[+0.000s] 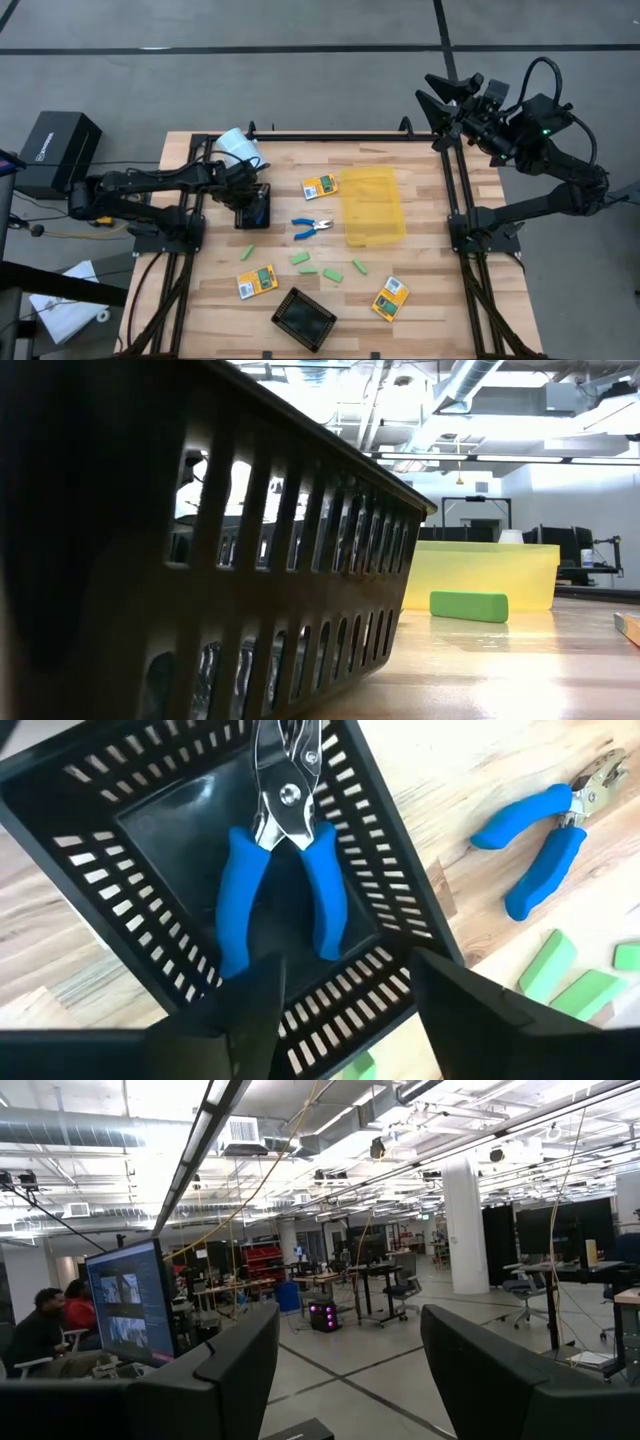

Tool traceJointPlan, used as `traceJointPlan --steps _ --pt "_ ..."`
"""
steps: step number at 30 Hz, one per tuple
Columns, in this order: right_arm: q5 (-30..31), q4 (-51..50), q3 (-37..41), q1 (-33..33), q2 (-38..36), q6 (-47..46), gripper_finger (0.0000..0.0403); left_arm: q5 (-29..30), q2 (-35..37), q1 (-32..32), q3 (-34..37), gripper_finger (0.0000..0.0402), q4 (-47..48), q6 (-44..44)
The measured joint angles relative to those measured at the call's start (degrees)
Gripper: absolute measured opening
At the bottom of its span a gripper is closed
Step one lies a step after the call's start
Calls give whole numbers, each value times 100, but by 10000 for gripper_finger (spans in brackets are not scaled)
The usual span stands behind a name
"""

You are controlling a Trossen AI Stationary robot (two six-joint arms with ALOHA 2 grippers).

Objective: Pick & Place School Supplies
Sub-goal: Put the blue puncher into the top black bin

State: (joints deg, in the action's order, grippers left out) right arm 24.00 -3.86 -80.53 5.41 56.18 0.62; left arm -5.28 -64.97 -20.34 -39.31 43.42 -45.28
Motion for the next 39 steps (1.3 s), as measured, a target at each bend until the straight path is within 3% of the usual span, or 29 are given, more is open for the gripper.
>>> traceJointPlan --steps 9,13,18,21,28,39 --pt "1 0 0 0 0 0 235 516 0 0 0 207 -84 147" --pt "1 -13 0 2 0 0 235 585 0 0 144 194 -562 328" --pt "1 -65 2 110 2 -4 235 -512 -4 241 309 162 -2609 546" --pt "1 -61 2 192 0 -17 235 -781 -2 585 181 144 -3505 696" --pt "1 -39 2 223 0 -19 235 -572 -93 1291 44 147 -3178 1047" --pt "3 -13 2 225 15 -102 235 -317 -1404 1538 -415 190 -3074 2619"
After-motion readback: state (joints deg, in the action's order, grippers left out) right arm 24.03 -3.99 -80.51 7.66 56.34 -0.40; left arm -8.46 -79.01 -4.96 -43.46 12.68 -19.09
